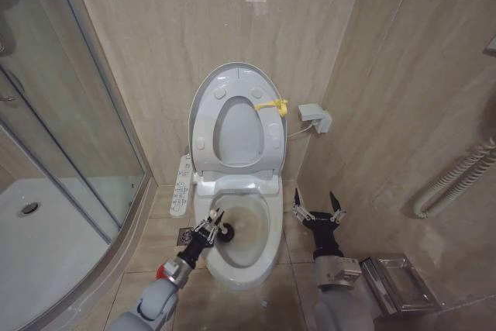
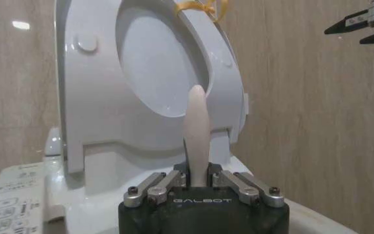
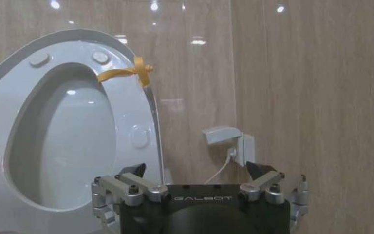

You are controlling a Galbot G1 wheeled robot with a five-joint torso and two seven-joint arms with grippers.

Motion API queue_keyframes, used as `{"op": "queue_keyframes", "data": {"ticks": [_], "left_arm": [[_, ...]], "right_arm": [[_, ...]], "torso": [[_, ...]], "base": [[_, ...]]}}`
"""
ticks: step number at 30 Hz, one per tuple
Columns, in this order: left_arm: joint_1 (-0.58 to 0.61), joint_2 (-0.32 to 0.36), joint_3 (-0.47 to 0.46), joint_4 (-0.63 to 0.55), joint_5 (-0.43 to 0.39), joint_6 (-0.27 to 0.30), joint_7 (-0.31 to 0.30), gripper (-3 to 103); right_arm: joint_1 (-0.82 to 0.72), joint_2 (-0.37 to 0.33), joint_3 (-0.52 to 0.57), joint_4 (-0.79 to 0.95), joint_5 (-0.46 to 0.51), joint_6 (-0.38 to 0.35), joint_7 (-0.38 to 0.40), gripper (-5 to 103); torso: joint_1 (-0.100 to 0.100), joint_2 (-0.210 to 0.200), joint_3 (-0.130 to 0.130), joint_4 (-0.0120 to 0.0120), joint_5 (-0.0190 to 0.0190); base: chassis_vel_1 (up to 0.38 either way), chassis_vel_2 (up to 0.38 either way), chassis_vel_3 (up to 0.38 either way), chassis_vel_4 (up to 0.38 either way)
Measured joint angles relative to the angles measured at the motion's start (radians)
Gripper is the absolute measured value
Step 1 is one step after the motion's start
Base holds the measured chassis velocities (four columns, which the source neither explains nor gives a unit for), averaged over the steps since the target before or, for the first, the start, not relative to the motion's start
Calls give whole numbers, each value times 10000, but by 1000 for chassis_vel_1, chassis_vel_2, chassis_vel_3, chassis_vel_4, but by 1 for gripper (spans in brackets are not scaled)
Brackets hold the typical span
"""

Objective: Open the toilet lid, clean the toilet bowl with a toilet brush, close the toilet lid, and flush.

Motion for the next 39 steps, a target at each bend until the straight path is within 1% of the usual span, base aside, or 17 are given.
{"op": "queue_keyframes", "data": {"ticks": [3, 6, 8, 9, 11, 12, 15, 23, 25, 31, 33, 34, 37, 39], "left_arm": [[-49, -45, -35, -56, -44, -60, -6, 17], [-290, -238, 9, -64, -143, -63, -9, 17], [-572, -482, 88, -62, -186, -39, -7, 17], [-750, -621, 157, -48, -214, 0, -8, 17], [-1046, -879, 351, -4, -328, 126, -14, 17], [-1046, -879, 351, -4, -328, 126, -14, 17], [-1390, -1187, 656, 301, -384, 209, -16, 17], [-1908, -1628, 1244, 795, -394, 475, -20, 17], [-2164, -1793, 1451, 1044, -393, 631, -16, 17], [-2592, -2044, 1708, 1551, -416, 668, 0, 17], [-2827, -2167, 1837, 1992, -472, 623, 91, 17], [-2827, -2167, 1837, 1992, -472, 623, 91, 17], [-3170, -2322, 2100, 2985, -504, 411, 236, 17], [-3228, -2338, 2176, 3173, -480, 377, 263, 17]], "right_arm": [[0, 0, 0, 0, 0, 0, 0, 100], [0, 0, 0, 0, 0, 0, 0, 100], [0, 0, 0, 0, 0, 0, 0, 100], [0, 0, 0, 0, 0, 0, 0, 100], [0, 0, 0, 0, 0, 0, 0, 100], [0, 0, 0, 0, 0, 0, 0, 100], [0, 0, 0, 0, 0, 0, 0, 100], [0, 0, 0, 0, 0, 0, 0, 100], [0, 0, 0, 0, 0, 0, 0, 100], [0, 0, 0, 0, 0, 0, 0, 100], [0, 0, 0, 0, 0, 0, 0, 100], [0, 0, 0, 0, 0, 0, 0, 100], [0, 0, 0, 0, 0, 0, 0, 100], [0, 0, 0, 0, 0, 0, 0, 100]], "torso": [[0, 0, 0, 2, 1], [0, 0, 0, 1, 2], [0, 0, 0, 0, 2], [0, 0, 0, -5, 2], [0, 0, 1, -4, 2], [0, 0, 1, -4, 2], [0, 0, 1, 0, 3], [1, 0, 1, 0, 2], [0, -1, 1, 0, 3], [1, -1, 1, -1, 2], [1, -1, 1, 0, 2], [1, -1, 1, 0, 2], [1, 0, 1, 1, 3], [1, 0, 0, 1, 3]], "base": [[0, 0, 0, 0], [0, 0, 0, 0], [0, 0, 0, 0], [0, 0, 0, 0], [0, 0, 0, 0], [0, 0, 0, 0], [0, 0, 0, 0], [0, 0, 0, 0], [0, 0, 0, 0], [0, 0, 0, 0], [0, 0, 0, 0], [0, 0, 0, 0], [0, 0, 0, 0], [0, 0, 0, 0]]}}
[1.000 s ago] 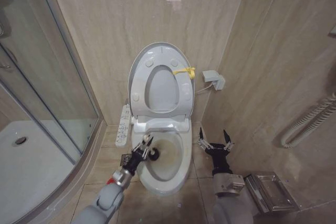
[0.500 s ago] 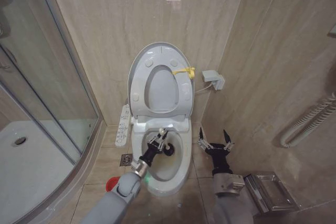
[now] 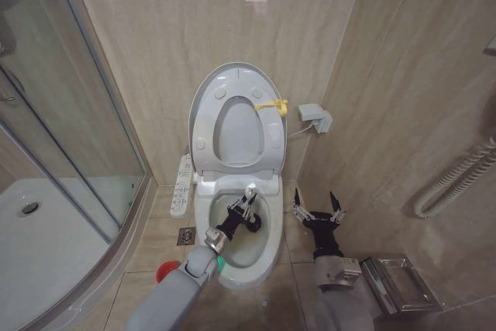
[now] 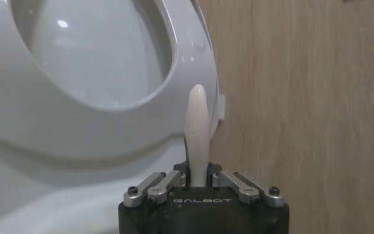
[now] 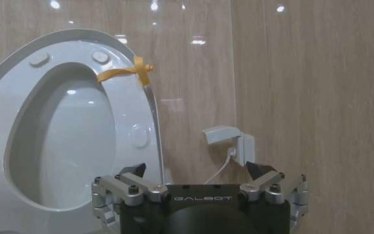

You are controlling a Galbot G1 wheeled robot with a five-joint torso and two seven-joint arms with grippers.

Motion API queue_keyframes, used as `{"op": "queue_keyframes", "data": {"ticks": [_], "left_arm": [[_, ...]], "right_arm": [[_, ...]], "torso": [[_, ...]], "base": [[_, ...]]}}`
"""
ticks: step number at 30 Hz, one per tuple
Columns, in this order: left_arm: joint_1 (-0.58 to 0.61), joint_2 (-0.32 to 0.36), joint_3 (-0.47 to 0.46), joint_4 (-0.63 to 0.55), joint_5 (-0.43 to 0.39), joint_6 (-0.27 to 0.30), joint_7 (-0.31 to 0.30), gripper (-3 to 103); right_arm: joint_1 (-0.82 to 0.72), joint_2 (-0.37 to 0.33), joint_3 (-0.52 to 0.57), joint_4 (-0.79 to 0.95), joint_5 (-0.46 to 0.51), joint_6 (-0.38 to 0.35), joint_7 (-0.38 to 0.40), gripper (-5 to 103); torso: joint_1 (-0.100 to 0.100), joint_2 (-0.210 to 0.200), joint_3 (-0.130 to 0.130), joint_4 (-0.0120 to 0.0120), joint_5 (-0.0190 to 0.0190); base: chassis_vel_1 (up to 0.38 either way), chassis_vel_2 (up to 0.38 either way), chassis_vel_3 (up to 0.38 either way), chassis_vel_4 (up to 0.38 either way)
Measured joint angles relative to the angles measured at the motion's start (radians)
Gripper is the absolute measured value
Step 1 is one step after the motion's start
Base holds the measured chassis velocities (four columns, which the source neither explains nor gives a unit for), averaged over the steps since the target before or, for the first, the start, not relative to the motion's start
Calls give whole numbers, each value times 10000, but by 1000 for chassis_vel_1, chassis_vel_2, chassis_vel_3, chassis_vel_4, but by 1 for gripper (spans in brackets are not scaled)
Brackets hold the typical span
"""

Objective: Open the toilet lid, clean the toilet bowl with a toilet brush, close the toilet lid, and flush.

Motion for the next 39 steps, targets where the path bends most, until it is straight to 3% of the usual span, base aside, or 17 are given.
{"op": "queue_keyframes", "data": {"ticks": [5, 13, 21, 31, 39], "left_arm": [[-140, -35, 193, 156, 52, -54, 37, 17], [-325, -139, 462, -690, -183, 131, -26, 17], [-433, -266, 424, 536, -63, -39, 185, 17], [-634, -477, 574, -78, -17, -133, 182, 17], [-623, -490, 532, 715, 232, -189, 248, 17]], "right_arm": [[0, 0, 0, -1, 0, 0, 0, 100], [0, 0, 0, 0, 0, 0, 0, 100], [0, 0, 0, 0, 0, 0, 0, 100], [0, 0, 0, 0, 0, 0, 0, 100], [0, 0, -1, 0, 0, 0, 0, 100]], "torso": [[0, 0, 0, 1, 0], [0, 0, 0, -4, 0], [-1, 0, -1, 0, -2], [0, 0, 0, -5, -1], [0, 0, 0, -1, -2]], "base": [[0, 0, 0, 0], [0, 0, 0, 0], [0, 0, 0, 0], [0, 0, 0, 0], [0, 0, 0, 0]]}}
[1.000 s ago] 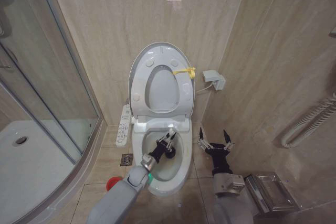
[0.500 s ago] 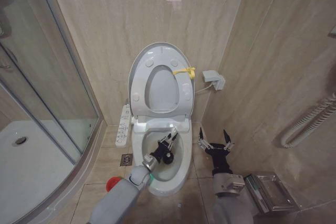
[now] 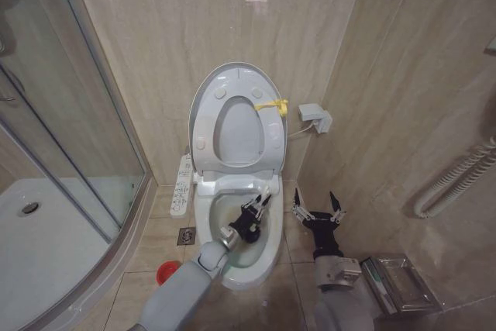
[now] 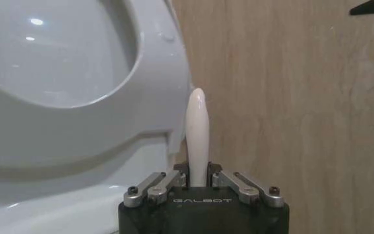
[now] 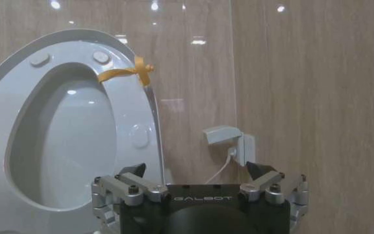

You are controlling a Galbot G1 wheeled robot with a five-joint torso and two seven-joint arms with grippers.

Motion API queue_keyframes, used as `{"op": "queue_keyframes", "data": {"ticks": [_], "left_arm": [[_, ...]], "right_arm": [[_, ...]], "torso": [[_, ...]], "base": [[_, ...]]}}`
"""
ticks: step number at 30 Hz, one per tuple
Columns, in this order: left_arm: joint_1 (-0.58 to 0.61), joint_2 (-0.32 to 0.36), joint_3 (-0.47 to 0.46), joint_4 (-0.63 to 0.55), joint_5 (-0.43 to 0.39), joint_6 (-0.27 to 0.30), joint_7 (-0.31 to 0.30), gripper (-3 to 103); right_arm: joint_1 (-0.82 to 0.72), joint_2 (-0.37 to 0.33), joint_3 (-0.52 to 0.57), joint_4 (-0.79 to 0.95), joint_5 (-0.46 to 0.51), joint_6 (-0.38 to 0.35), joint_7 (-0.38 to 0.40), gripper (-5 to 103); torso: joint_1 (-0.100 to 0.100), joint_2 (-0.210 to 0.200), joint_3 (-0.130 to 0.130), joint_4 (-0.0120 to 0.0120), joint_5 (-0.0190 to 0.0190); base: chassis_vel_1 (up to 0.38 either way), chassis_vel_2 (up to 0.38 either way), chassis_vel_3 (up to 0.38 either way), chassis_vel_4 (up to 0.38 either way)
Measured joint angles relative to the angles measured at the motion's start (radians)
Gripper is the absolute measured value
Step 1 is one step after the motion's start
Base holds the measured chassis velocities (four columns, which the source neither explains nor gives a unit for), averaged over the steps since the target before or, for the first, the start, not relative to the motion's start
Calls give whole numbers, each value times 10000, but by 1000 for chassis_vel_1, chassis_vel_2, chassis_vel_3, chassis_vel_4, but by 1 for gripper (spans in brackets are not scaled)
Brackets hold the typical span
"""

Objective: Open the toilet lid, clean the toilet bowl with a toilet brush, close the toilet lid, and flush.

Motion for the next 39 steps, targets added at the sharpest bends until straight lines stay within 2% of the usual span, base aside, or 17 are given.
{"op": "queue_keyframes", "data": {"ticks": [6, 16, 28, 31, 39], "left_arm": [[392, 396, -433, -516, 2, -6, 22, 17], [2518, 1081, -1597, -2712, 320, 263, -180, 17], [4016, 1441, -2258, -3757, 625, 209, -222, 17], [4048, 1560, -2275, -3863, 624, 204, -197, 17], [2980, 1516, -2137, -3670, 489, 215, -132, 17]], "right_arm": [[0, 0, 0, 0, 0, 0, 0, 100], [0, -1, 1, 0, 0, 0, 0, 100], [0, 0, 0, 1, 0, 0, 0, 100], [0, 0, 1, 0, 0, 0, 0, 100], [0, 0, 0, 0, 0, 0, 0, 100]], "torso": [[0, 0, 0, -2, -2], [0, 1, 0, 1, 0], [-1, 1, -1, 0, -1], [-1, 1, -1, 0, 0], [0, 0, 0, -3, -1]], "base": [[0, 0, 0, 0], [0, 0, 0, 0], [0, 0, 0, 0], [0, 0, 0, 0], [0, 0, 0, 0]]}}
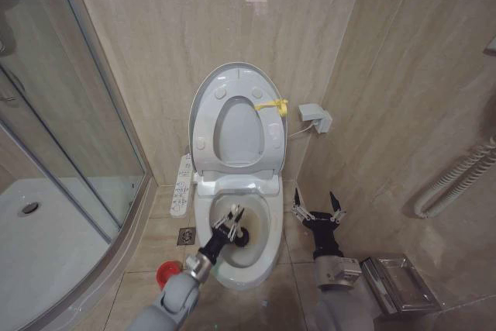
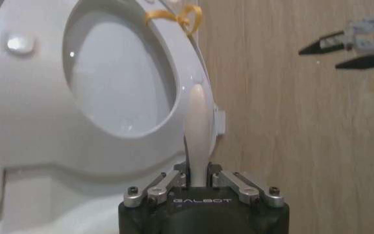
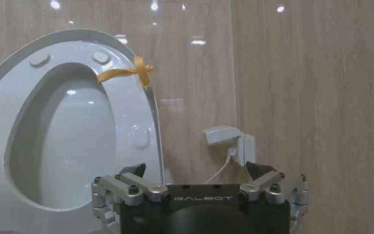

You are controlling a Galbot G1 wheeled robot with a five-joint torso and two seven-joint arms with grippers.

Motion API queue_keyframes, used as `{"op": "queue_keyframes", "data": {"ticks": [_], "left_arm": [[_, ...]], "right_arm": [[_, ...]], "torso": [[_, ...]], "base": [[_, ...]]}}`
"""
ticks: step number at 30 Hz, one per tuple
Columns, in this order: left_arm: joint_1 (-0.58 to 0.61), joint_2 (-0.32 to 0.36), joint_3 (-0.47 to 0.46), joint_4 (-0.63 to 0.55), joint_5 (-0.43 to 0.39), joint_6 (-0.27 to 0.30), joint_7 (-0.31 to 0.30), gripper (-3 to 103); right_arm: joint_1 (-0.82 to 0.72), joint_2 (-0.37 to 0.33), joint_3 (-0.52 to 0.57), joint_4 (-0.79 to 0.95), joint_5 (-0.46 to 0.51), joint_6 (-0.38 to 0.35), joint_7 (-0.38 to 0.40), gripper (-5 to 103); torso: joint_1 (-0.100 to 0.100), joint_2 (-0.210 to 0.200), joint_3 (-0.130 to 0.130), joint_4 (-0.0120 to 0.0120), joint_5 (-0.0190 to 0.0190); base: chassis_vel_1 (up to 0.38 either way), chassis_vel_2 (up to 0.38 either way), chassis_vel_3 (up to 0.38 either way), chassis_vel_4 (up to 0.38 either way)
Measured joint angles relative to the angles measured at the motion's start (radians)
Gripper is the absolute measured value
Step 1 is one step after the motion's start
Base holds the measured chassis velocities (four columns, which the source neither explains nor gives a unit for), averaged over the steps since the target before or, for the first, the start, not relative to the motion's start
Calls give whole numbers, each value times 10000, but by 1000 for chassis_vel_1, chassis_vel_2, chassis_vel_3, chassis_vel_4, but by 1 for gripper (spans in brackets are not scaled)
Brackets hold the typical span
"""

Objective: Open the toilet lid, clean the toilet bowl with a toilet brush, close the toilet lid, and flush.

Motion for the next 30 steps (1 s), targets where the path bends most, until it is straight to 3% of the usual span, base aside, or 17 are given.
{"op": "queue_keyframes", "data": {"ticks": [16, 23, 30], "left_arm": [[-1336, -760, 999, 1055, -411, 52, 99, 17], [-1647, -802, 1033, 2203, -570, -128, 439, 17], [-2019, -955, 1197, 1746, -679, -65, 401, 17]], "right_arm": [[0, -1, 0, 0, 0, 0, 0, 100], [0, 0, 0, 0, 0, 0, 0, 100], [0, 0, 0, 1, 0, 0, 0, 100]], "torso": [[0, 0, 0, 2, 2], [0, 0, 0, 5, 2], [0, 0, 0, -1, 2]], "base": [[0, 0, 0, 0], [0, 0, 0, 0], [0, 0, 0, 0]]}}
